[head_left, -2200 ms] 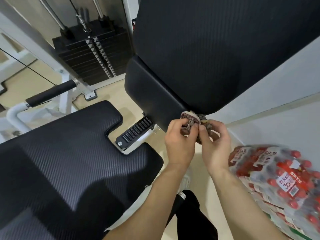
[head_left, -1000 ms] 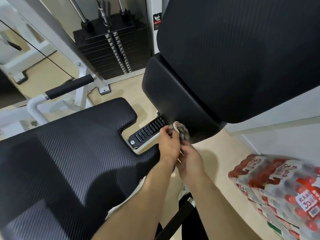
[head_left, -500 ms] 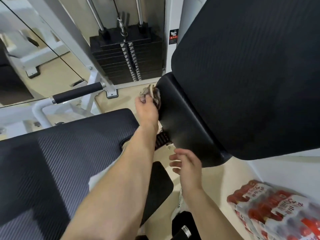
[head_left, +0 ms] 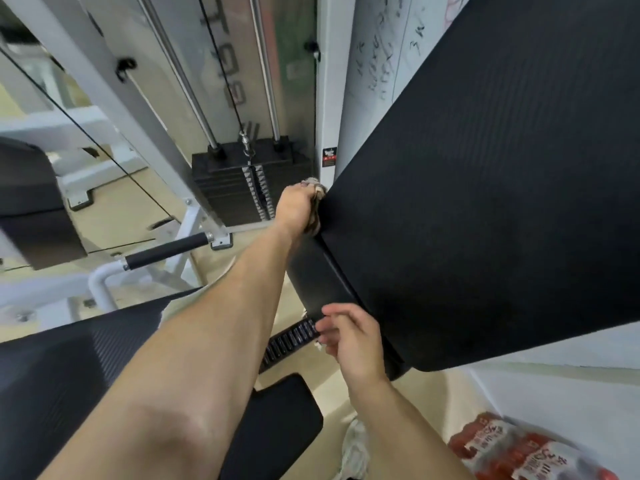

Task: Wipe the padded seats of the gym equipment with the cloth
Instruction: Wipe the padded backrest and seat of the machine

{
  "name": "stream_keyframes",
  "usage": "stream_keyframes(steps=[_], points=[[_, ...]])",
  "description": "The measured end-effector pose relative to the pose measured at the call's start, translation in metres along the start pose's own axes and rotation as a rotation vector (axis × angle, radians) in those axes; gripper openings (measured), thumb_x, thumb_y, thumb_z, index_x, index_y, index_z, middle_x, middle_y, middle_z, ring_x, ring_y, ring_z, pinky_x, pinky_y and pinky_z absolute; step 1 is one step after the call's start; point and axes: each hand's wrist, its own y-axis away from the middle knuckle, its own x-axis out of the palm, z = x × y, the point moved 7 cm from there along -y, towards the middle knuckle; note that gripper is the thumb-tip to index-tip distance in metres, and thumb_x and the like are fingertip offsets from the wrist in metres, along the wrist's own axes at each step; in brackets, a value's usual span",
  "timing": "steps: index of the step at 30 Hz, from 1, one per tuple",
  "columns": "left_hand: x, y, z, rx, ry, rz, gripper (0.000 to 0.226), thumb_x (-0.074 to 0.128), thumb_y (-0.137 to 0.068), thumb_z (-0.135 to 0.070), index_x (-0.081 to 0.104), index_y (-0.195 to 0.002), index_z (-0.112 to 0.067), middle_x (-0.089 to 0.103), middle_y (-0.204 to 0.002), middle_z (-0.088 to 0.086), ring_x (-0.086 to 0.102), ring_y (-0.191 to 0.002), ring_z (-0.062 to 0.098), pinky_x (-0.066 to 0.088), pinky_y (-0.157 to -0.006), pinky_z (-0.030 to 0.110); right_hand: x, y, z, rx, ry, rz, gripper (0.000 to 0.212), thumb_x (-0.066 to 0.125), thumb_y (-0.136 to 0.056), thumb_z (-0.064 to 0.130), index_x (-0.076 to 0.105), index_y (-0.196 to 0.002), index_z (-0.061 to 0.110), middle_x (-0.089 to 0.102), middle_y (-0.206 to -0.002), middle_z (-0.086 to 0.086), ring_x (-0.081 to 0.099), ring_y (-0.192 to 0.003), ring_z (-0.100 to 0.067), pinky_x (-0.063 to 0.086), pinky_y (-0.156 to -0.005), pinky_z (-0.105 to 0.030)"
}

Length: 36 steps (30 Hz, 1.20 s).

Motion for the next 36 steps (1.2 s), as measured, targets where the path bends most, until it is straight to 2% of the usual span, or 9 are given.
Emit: stream_keyframes(steps=[4,8,12,14,20,22,28,32,36], points=[[0.019,-0.001,-0.043,0.043,-0.142,0.044,0.018,0.044,-0.101,-0.013,0.061,-0.096,-0.014,0.060,-0.091,0.007,0.053,-0.083,0.018,0.041,-0.075,0.030,-0.016,0.013,0.062,-0.108,0.019,-0.004,0.029,0.046,-0.095,0.004,0.071,-0.095,0.018,0.073,-0.082,-0.004,0.064,-0.069,-0.014,0.049,-0.063,-0.026],[0.026,0.001,-0.064,-0.055,-0.396,0.081,0.026,0.043,-0.104,-0.032,0.066,-0.105,-0.021,0.057,-0.078,0.001,0.049,-0.061,0.016,0.035,-0.051,0.023,-0.032,0.028,0.114,-0.186,0.023,-0.011,0.029,0.045,-0.096,0.006,0.071,-0.096,0.019,0.073,-0.082,-0.003,0.064,-0.071,-0.014,0.050,-0.067,-0.029],[0.034,0.006,-0.109,-0.002,-0.358,0.019,0.035,0.042,-0.106,-0.028,0.057,-0.076,-0.019,0.056,-0.056,-0.003,0.050,-0.048,0.009,0.039,-0.044,0.021,-0.045,0.041,0.157,-0.254,0.043,0.005,0.029,0.045,-0.097,0.008,0.071,-0.096,0.021,0.073,-0.085,-0.005,0.063,-0.071,-0.013,0.051,-0.067,-0.029],[0.048,0.012,-0.135,0.036,-0.308,0.073,0.034,0.045,-0.103,-0.021,0.056,-0.072,-0.018,0.054,-0.064,0.001,0.050,-0.058,0.015,0.038,-0.055,0.026,-0.052,0.046,0.175,-0.278,0.059,-0.009,0.029,0.045,-0.097,0.009,0.071,-0.095,0.022,0.073,-0.083,-0.002,0.064,-0.072,-0.013,0.051,-0.068,-0.029],[0.086,0.040,-0.218,0.134,-0.240,0.122,0.038,0.042,-0.101,-0.019,0.046,-0.063,-0.019,0.044,-0.053,0.007,0.039,-0.045,0.020,0.031,-0.049,0.029,-0.074,0.065,0.235,-0.369,0.057,-0.037,0.028,0.044,-0.097,0.007,0.070,-0.095,0.019,0.072,-0.078,-0.001,0.064,-0.067,-0.013,0.051,-0.062,-0.029],[0.103,0.052,-0.258,0.202,-0.288,0.112,0.035,0.044,-0.101,-0.025,0.050,-0.067,-0.020,0.051,-0.059,0.003,0.047,-0.055,0.022,0.036,-0.056,0.032,-0.084,0.074,0.263,-0.416,0.052,-0.044,0.030,0.044,-0.095,0.006,0.070,-0.095,0.018,0.072,-0.078,-0.004,0.065,-0.067,-0.015,0.052,-0.061,-0.030],[0.154,0.081,-0.340,0.422,-0.475,0.093,0.027,0.046,-0.098,-0.025,0.067,-0.103,-0.009,0.069,-0.111,0.011,0.060,-0.106,0.030,0.043,-0.095,0.043,-0.131,0.097,0.326,-0.572,0.060,-0.106,0.029,0.042,-0.098,0.005,0.069,-0.097,0.014,0.071,-0.080,-0.006,0.064,-0.067,-0.017,0.053,-0.061,-0.032],[0.173,0.110,-0.367,0.572,-0.658,0.072,0.018,0.046,-0.094,-0.030,0.059,-0.083,-0.025,0.071,-0.096,-0.001,0.061,-0.097,0.027,0.045,-0.084,0.040,-0.161,0.106,0.339,-0.627,0.058,-0.177,0.029,0.042,-0.097,0.005,0.069,-0.093,0.015,0.069,-0.075,-0.004,0.064,-0.063,-0.017,0.055,-0.060,-0.033],[0.250,0.170,-0.364,0.842,-1.037,0.294,0.024,0.043,-0.092,-0.038,0.064,-0.100,-0.031,0.073,-0.092,-0.006,0.062,-0.094,0.025,0.049,-0.080,0.039,-0.204,0.128,0.350,-0.762,0.043,-0.459,0.024,0.044,-0.092,0.010,0.066,-0.084,0.015,0.066,-0.064,-0.002,0.062,-0.058,-0.018,0.053,-0.055,-0.033]])
